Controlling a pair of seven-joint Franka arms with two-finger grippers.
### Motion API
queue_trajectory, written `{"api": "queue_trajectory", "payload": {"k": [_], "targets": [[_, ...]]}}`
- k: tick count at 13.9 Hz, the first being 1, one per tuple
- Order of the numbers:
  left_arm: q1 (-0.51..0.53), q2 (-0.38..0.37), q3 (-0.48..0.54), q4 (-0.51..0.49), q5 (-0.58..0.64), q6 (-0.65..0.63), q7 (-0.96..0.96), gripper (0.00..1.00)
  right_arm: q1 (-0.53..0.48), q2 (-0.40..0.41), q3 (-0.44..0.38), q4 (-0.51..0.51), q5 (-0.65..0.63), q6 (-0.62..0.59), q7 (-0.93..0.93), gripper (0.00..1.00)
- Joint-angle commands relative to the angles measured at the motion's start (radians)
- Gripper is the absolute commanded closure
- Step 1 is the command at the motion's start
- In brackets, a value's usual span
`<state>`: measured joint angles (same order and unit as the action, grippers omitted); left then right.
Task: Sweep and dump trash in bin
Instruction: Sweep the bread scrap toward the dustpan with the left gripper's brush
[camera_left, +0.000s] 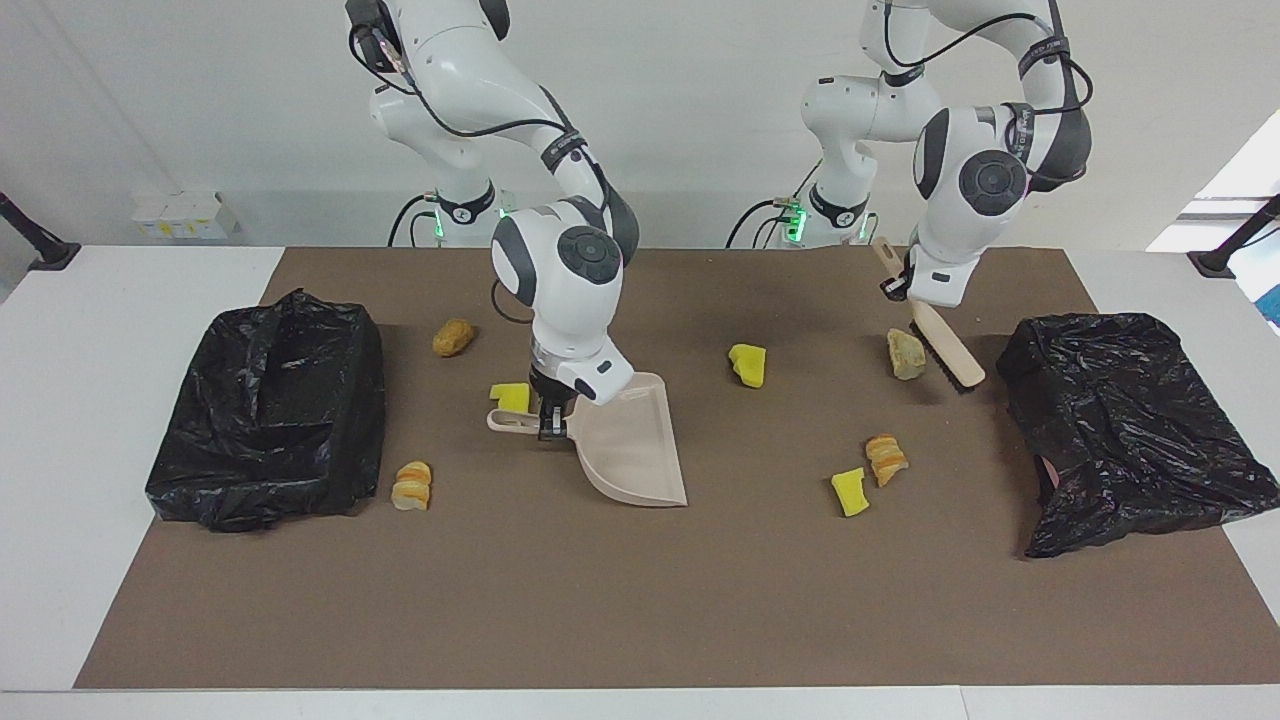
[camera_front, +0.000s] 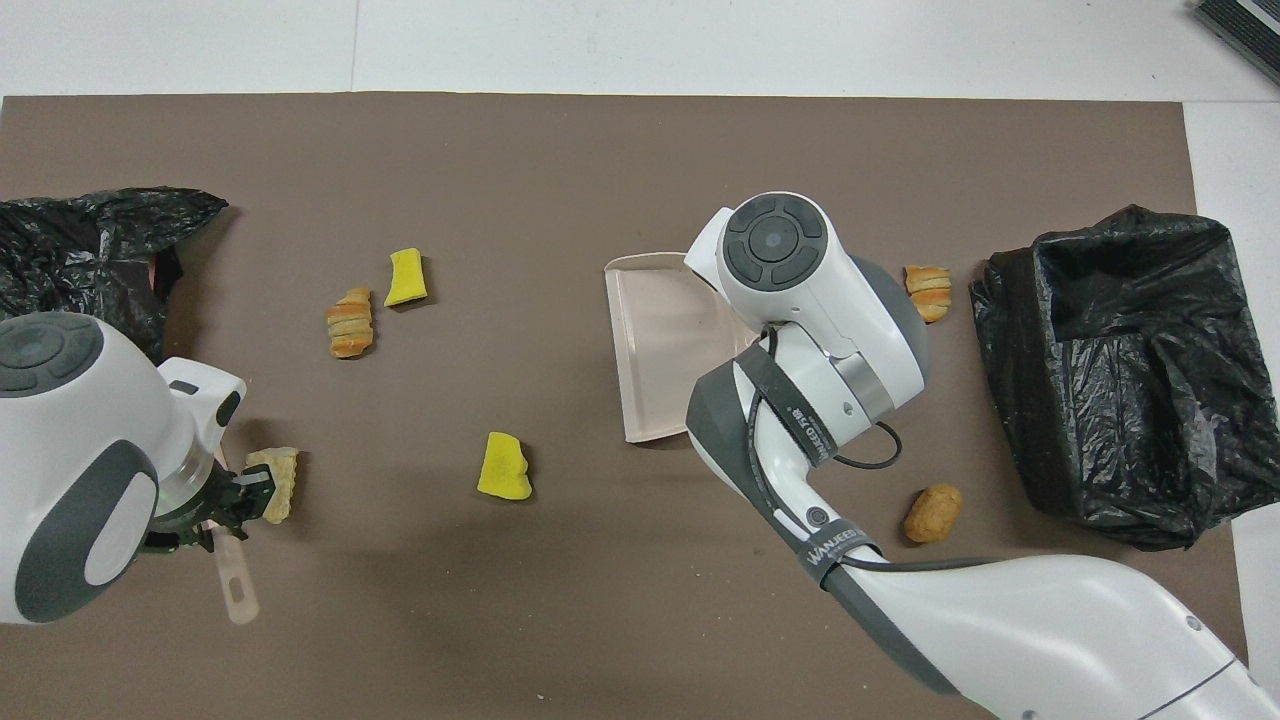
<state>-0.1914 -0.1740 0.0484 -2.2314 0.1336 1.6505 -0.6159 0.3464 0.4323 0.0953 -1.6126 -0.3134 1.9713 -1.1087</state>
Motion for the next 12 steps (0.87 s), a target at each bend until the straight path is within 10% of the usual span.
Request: {"api": "queue_trajectory", "payload": {"k": [1, 12], "targets": [[0.021, -0.137, -0.013, -0.166, 0.015, 0.035, -0.065, 1.00, -0.004, -0.015, 0.007, -0.026, -0.021, 0.014, -0.008, 1.00], [-0.196, -0.012, -0.021, -0.200, -0.149, 0.388, -0.073, 1.00, -0.004, -0.015, 0.007, -0.027, -0.021, 0.014, -0.002, 1.00]]}}
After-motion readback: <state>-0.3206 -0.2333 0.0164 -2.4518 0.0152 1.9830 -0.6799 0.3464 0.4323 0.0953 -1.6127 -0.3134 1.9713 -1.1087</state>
